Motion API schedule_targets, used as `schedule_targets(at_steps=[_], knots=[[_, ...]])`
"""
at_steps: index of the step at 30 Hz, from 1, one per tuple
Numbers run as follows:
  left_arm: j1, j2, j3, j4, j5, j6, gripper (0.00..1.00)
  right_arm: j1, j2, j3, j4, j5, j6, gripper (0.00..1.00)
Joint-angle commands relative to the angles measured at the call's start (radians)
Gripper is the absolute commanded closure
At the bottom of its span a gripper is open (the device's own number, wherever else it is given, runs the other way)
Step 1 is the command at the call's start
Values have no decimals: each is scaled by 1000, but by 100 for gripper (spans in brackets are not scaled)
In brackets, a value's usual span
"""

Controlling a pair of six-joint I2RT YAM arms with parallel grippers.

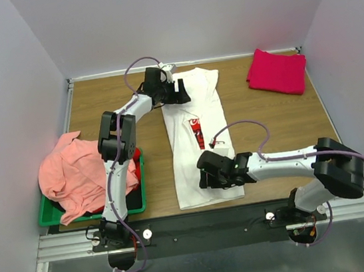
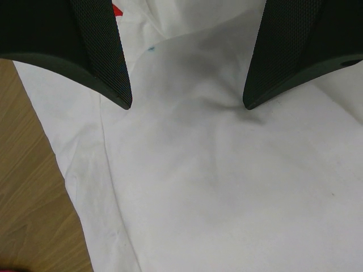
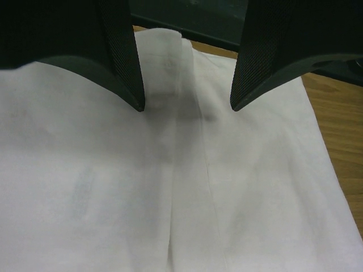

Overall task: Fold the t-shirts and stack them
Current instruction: Fold the tshirt

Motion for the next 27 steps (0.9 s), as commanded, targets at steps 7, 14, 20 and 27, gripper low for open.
schedule_targets(at_steps=[7, 14, 20, 27], knots=[[-19, -331, -75, -16, -178, 7, 13, 11, -146, 109, -313, 211, 1, 27], [-108, -783, -674, 108, -463, -99, 15, 10, -215, 57, -456, 268, 77, 27], [-289, -1066, -1030, 149, -631, -197, 19, -1, -244, -12, -525, 280, 138, 29], [-463, -1129, -1172, 38, -670, -332, 22, -6, -269, -89, -531, 234, 202, 31]])
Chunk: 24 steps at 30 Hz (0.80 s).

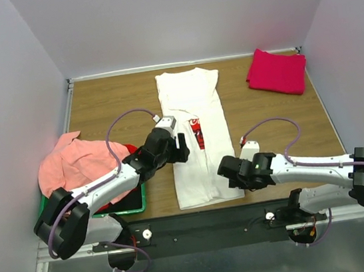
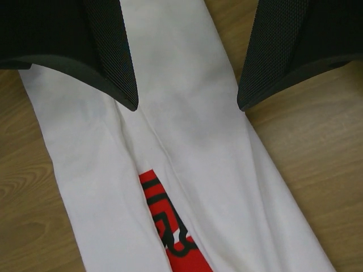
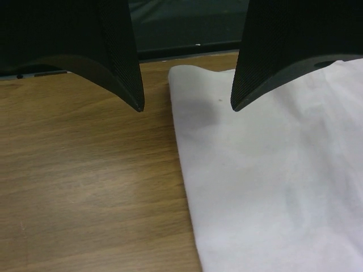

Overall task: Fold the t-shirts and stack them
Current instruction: Fold the tshirt

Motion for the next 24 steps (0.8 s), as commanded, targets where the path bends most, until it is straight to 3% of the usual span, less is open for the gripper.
schedule_targets(at_steps=[1, 12, 24], knots=[[-76, -46, -41, -69, -95, -109, 22, -2, -17, -40, -45, 12, 77, 32], [-151, -115, -106, -206, -104, -215, 22, -2, -73, -103, -2, -53, 83, 51], [-199, -236, -164, -315, -118, -321, 25, -2, -90, -152, 84, -117, 48, 58]])
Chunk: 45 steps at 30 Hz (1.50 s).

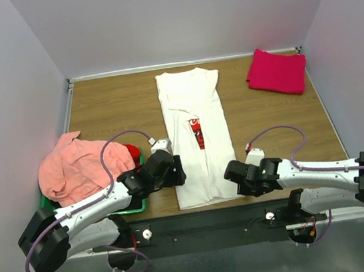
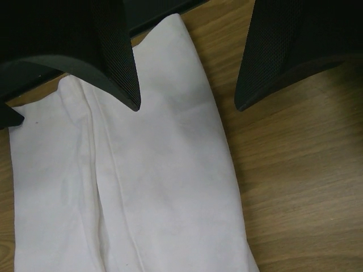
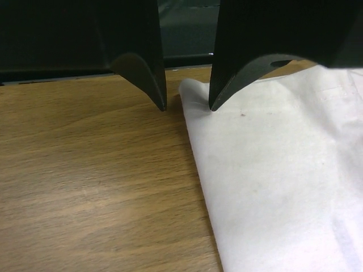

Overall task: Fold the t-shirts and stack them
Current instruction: Fold the tshirt

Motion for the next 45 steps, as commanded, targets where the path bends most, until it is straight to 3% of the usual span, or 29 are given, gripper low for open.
schedule_targets(at_steps=[1, 7, 13, 20, 27, 42, 45], knots=[[-32, -26, -27, -47, -26, -65, 27, -1, -12, -24, 30, -19, 0, 59], [-138, -1, -20, -134, -52, -162, 29, -1, -17, -39, 31, -31, 5, 71], [-191, -11, -12, -199, -53, -234, 39, -1, -35, -51, 34, -31, 5, 85], [-250, -46, -10, -269, -49, -327, 52, -1, -60, -62, 36, -23, 5, 86], [-312, -35, -55, -181, -3, -390, 52, -1, -81, -80, 42, -20, 4, 86], [-324, 35, -93, -93, -23, -421, 56, -1, -67, -77, 77, -31, -13, 88], [-332, 49, -93, -90, -22, -427, 73, 1, -61, -74, 80, -31, -15, 89]])
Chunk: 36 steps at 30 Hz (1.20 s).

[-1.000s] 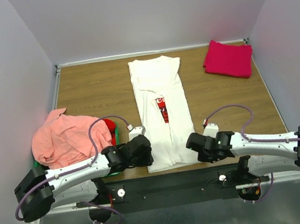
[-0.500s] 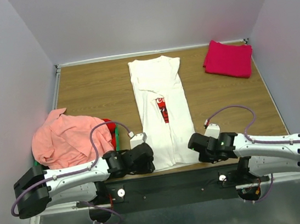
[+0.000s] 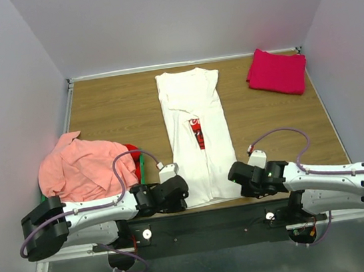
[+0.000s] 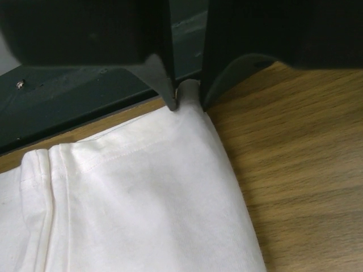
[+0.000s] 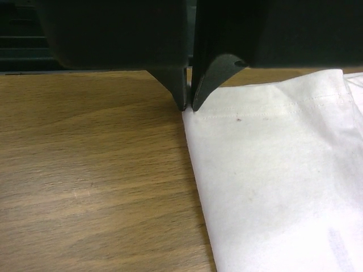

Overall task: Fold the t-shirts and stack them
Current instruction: Fold the tshirt

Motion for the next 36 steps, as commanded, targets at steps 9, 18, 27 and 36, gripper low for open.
schedule_targets(at_steps=[9, 18, 27, 36], knots=[[-66, 17, 8, 22, -5, -70, 97, -1, 20, -4, 21, -10, -7, 100], [-92, -2, 28, 45, -81, -115, 100, -1, -15, 11, 21, -12, -21, 100], [-90, -13, 95, 54, -243, -130, 100, 1, -96, 75, -8, 43, -33, 99], [-31, 19, 97, 133, -299, -53, 100, -1, 37, 233, 3, 224, -124, 100]])
